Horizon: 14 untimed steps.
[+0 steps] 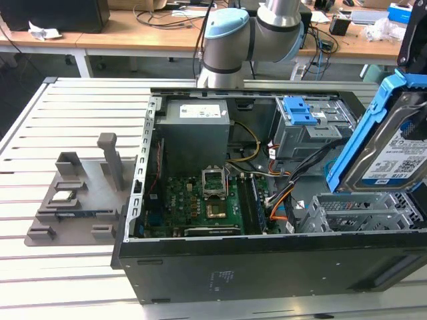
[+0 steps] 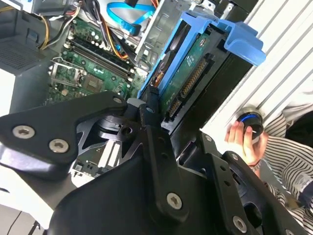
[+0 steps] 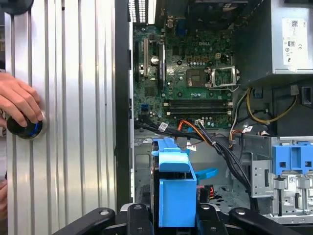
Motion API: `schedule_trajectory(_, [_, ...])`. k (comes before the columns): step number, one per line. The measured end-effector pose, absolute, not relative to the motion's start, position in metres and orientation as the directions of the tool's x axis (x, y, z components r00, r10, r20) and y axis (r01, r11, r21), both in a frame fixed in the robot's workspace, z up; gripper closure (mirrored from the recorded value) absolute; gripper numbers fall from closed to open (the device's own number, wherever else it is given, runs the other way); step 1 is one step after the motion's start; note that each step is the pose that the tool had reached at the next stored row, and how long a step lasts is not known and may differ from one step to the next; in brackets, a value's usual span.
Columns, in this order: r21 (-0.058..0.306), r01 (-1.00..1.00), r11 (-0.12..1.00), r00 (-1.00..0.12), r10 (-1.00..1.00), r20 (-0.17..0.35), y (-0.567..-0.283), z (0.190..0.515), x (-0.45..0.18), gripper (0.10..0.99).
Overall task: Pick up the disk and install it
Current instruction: 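Pick up the disk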
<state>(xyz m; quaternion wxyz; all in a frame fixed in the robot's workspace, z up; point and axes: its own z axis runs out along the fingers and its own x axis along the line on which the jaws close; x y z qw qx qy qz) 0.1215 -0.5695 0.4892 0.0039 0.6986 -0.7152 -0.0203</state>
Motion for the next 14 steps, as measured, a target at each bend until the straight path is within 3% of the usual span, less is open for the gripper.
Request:
schedule_trajectory(3, [0.035,-0.999,0.023,-0.024,-0.999,-0.023,-0.581,0.489,0.122,0.725])
schedule_trajectory(6, [0.035,-0.999,0.023,-0.024,-0.999,-0.023,-0.613,0.488,0.122,0.725])
schedule_trajectory(14, [0.035,-0.999,0.023,-0.024,-0.999,-0.023,-0.607,0.474,0.129,0.725])
